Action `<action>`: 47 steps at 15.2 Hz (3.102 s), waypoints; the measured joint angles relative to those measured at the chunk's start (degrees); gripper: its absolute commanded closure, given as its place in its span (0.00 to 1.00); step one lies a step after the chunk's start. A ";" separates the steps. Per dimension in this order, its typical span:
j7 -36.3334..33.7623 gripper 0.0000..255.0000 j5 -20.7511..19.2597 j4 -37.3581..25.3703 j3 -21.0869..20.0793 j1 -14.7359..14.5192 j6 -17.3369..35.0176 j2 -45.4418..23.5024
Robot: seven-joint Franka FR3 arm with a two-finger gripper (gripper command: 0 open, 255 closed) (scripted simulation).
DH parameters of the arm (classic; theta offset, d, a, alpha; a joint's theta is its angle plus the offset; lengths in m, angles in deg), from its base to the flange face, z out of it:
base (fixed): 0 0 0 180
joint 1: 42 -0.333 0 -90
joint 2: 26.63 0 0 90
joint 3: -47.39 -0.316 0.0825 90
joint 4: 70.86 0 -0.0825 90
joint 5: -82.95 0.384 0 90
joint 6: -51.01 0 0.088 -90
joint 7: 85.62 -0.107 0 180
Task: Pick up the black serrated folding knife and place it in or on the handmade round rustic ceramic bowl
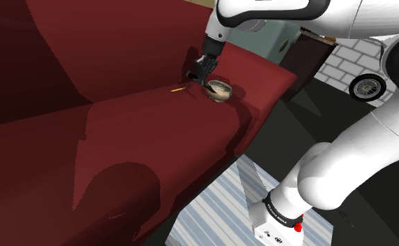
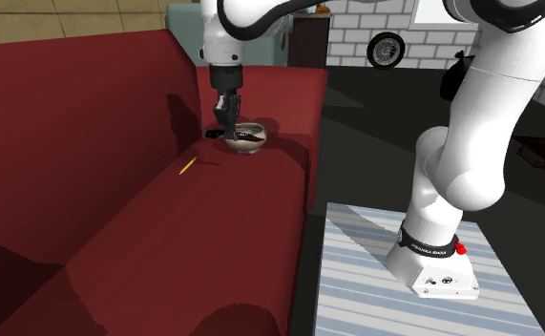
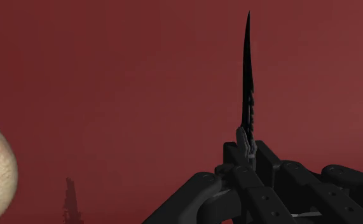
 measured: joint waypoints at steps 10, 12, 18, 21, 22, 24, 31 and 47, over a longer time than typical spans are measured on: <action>13.25 1.00 0.44 -10.28 7.22 6.01 -2.99 -7.98; 16.02 1.00 0.90 -13.37 8.54 7.38 -3.93 -10.36; 23.56 1.00 3.21 -25.01 11.65 11.80 -7.51 -19.13; 27.30 1.00 4.61 -30.78 12.90 14.59 -9.18 -23.65; 28.37 1.00 5.16 -33.89 13.21 15.59 -10.64 -25.47; 30.46 1.00 6.27 -38.82 13.68 17.63 -12.13 -29.18; 31.82 1.00 6.72 -35.33 13.77 18.16 -7.58 -30.39; 32.40 0.00 7.09 -29.29 13.57 17.85 -1.00 -30.98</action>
